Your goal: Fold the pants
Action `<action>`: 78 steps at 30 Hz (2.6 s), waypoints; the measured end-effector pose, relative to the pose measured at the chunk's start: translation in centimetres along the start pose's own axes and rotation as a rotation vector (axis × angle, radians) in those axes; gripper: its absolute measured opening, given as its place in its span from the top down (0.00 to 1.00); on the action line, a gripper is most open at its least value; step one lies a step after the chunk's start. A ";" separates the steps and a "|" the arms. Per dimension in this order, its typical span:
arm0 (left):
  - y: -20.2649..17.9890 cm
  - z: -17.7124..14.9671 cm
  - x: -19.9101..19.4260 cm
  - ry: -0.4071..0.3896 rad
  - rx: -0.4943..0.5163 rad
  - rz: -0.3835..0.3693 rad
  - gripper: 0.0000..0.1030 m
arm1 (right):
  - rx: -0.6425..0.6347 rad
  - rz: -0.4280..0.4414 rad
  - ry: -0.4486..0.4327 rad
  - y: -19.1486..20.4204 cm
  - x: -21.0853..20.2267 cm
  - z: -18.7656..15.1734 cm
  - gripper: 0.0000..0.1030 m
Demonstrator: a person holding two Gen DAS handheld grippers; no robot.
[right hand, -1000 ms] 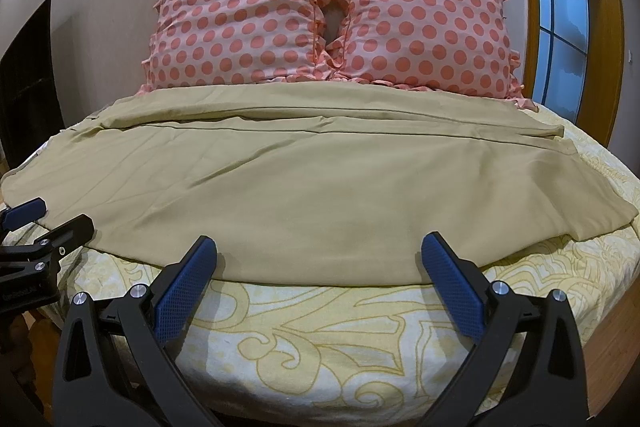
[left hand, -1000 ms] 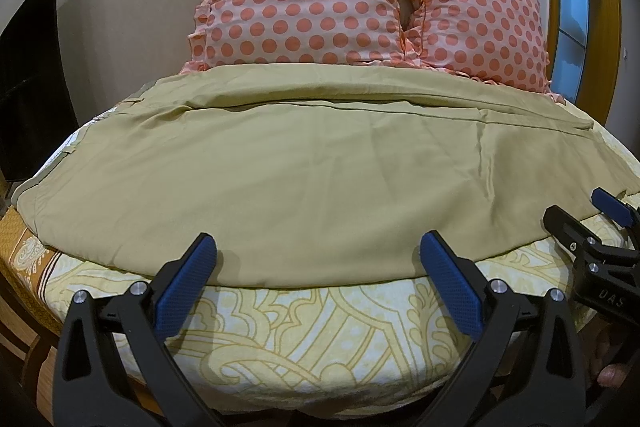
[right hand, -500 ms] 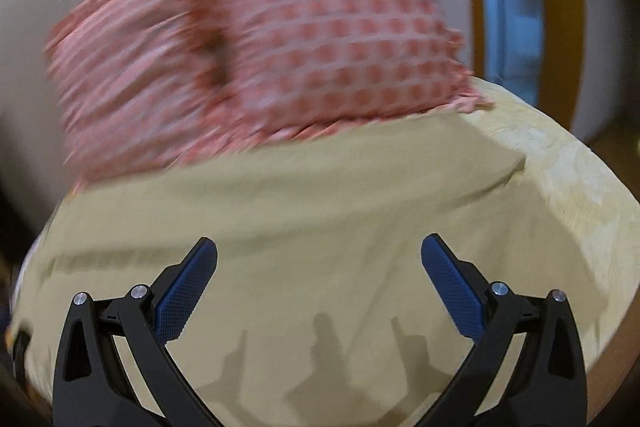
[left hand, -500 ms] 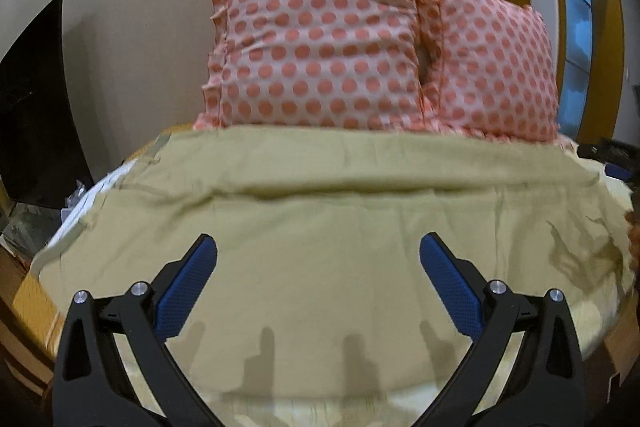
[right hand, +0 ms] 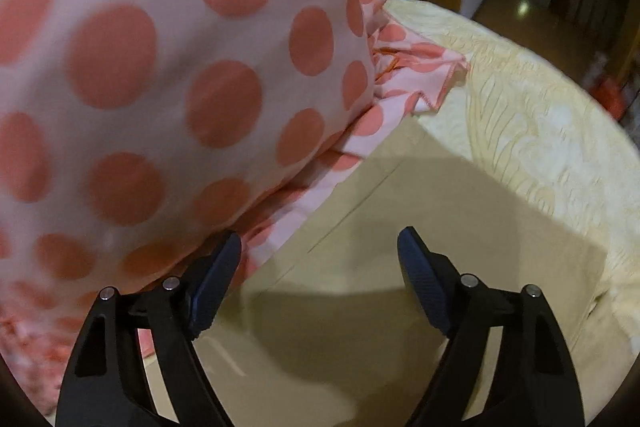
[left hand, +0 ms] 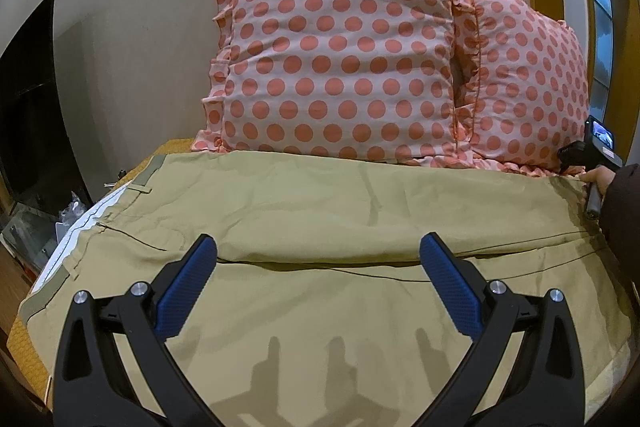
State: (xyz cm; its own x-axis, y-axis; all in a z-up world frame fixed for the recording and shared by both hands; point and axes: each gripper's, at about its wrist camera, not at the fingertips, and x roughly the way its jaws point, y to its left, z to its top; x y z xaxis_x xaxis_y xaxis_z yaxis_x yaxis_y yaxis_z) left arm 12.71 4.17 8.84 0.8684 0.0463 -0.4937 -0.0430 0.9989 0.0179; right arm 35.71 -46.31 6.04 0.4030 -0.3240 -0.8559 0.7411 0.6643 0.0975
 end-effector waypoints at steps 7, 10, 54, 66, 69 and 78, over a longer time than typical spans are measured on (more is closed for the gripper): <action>0.3 -0.5 0.9 0.028 -0.006 0.007 0.02 | -0.079 0.045 -0.105 -2.4 -0.4 -1.3 0.87; 0.9 -0.5 0.5 0.033 -0.034 0.009 0.02 | 0.055 0.251 -0.082 -5.7 -0.5 -0.7 0.94; 10.2 5.4 20.3 0.400 -0.537 -0.210 0.97 | 0.277 0.859 -0.218 -25.9 -13.5 -14.8 0.98; 11.4 -3.1 -6.2 0.139 -0.456 -0.245 0.96 | 0.280 0.778 -0.284 -31.3 -15.6 -17.1 0.98; 11.5 -7.5 -7.0 0.196 -0.492 -0.215 0.96 | 0.266 0.731 -0.263 -31.8 -14.8 -18.0 0.98; 12.3 -12.7 -8.5 0.195 -0.564 -0.169 0.75 | 0.264 0.550 -0.285 -33.8 -15.2 -20.0 0.37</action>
State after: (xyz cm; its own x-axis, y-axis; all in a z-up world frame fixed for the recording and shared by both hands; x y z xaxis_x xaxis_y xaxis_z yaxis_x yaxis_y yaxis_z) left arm -1.45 15.99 2.23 0.7820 -0.1674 -0.6005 -0.2136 0.8330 -0.5103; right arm -6.18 -50.38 5.60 0.8587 -0.1747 -0.4817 0.4789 0.6080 0.6332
